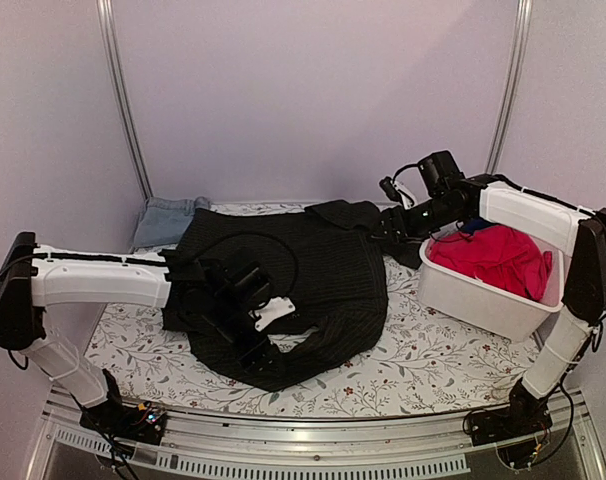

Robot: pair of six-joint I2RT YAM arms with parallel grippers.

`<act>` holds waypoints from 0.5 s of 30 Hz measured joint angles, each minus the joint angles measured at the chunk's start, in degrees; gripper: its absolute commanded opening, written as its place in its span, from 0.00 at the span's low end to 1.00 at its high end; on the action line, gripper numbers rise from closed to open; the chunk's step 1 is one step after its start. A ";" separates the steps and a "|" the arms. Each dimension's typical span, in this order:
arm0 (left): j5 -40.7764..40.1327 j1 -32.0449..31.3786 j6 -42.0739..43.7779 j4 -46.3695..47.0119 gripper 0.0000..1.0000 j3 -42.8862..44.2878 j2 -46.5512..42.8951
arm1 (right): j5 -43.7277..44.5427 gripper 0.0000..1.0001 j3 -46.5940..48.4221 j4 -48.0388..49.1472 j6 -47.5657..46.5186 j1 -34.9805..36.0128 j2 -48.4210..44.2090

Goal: Fold and stack the mixed laundry pile
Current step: Smooth out the flattened shirt at the center of the board.

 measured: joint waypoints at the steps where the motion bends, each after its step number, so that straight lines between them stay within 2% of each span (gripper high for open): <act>1: -0.74 -1.01 0.13 -0.28 0.73 -0.02 0.87 | 0.02 0.71 -0.24 0.02 0.17 0.02 -0.04; 5: -2.89 -3.32 1.07 -0.57 0.20 -0.02 6.51 | 1.03 0.71 -1.51 -0.07 0.44 -0.15 -0.04; 7: -3.41 -3.69 1.31 -0.68 0.06 -0.02 9.14 | 1.86 0.71 -1.64 -0.28 0.52 -0.33 -0.07; 9: -3.74 -3.80 1.92 -0.96 0.00 -0.09 10.95 | 2.80 0.69 -1.64 -0.28 0.61 -0.55 -0.28; 15: -0.37 -3.76 1.88 -3.82 0.00 -1.60 7.82 | 4.22 0.65 -1.44 -0.37 1.53 -0.83 -1.33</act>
